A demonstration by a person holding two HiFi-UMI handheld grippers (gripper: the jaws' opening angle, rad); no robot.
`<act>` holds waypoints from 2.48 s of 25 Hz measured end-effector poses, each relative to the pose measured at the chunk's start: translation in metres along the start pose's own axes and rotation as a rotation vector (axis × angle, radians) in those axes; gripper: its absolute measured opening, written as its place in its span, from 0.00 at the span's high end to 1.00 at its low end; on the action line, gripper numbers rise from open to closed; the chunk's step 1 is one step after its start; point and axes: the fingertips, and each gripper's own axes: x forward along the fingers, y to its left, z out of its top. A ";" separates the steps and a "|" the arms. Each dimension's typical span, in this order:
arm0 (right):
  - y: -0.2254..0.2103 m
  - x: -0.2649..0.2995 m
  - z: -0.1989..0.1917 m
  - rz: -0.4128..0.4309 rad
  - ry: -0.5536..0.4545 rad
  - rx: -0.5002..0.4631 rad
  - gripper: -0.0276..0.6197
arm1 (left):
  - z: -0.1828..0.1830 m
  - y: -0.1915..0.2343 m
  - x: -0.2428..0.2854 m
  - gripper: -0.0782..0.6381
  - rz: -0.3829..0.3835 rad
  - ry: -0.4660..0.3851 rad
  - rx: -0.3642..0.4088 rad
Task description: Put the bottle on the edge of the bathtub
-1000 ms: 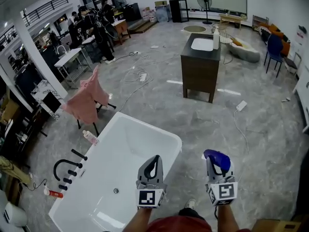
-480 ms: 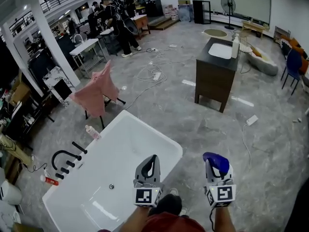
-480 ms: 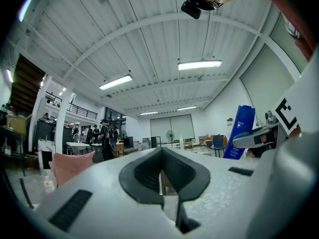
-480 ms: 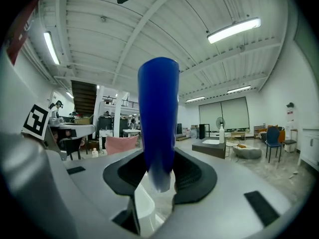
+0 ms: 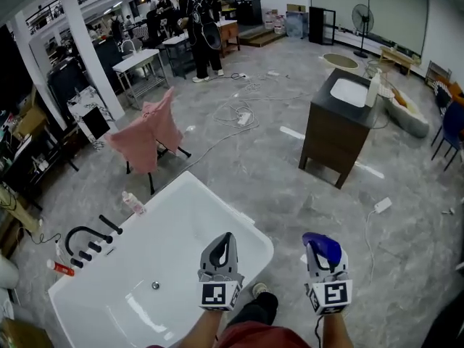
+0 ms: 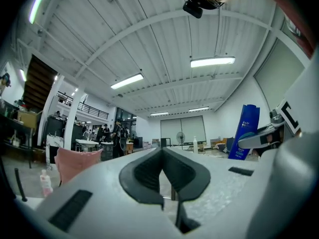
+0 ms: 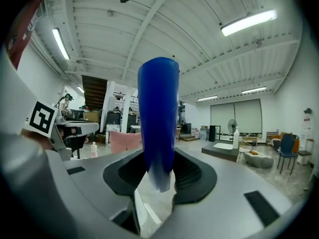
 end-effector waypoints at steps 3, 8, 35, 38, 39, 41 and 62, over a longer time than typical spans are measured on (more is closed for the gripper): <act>0.002 0.049 0.006 0.048 0.009 -0.016 0.72 | -0.003 0.029 0.030 0.88 0.048 0.003 0.004; 0.021 0.136 0.020 0.164 0.016 -0.037 0.72 | -0.006 0.084 0.065 0.88 0.163 -0.002 0.046; 0.245 0.381 0.062 0.760 -0.043 -0.137 0.72 | -0.025 0.328 0.034 0.88 0.731 0.029 0.079; 0.262 0.400 0.059 0.827 -0.035 -0.144 0.72 | -0.028 0.336 0.030 0.88 0.787 0.043 0.075; 0.269 0.407 0.056 0.854 -0.028 -0.145 0.72 | -0.031 0.338 0.030 0.88 0.809 0.052 0.068; 0.280 0.422 0.050 0.909 -0.021 -0.145 0.72 | -0.042 0.344 0.031 0.88 0.854 0.066 0.071; 0.373 0.569 -0.096 1.361 0.187 -0.268 0.72 | -0.163 0.385 0.080 0.88 1.337 0.203 0.004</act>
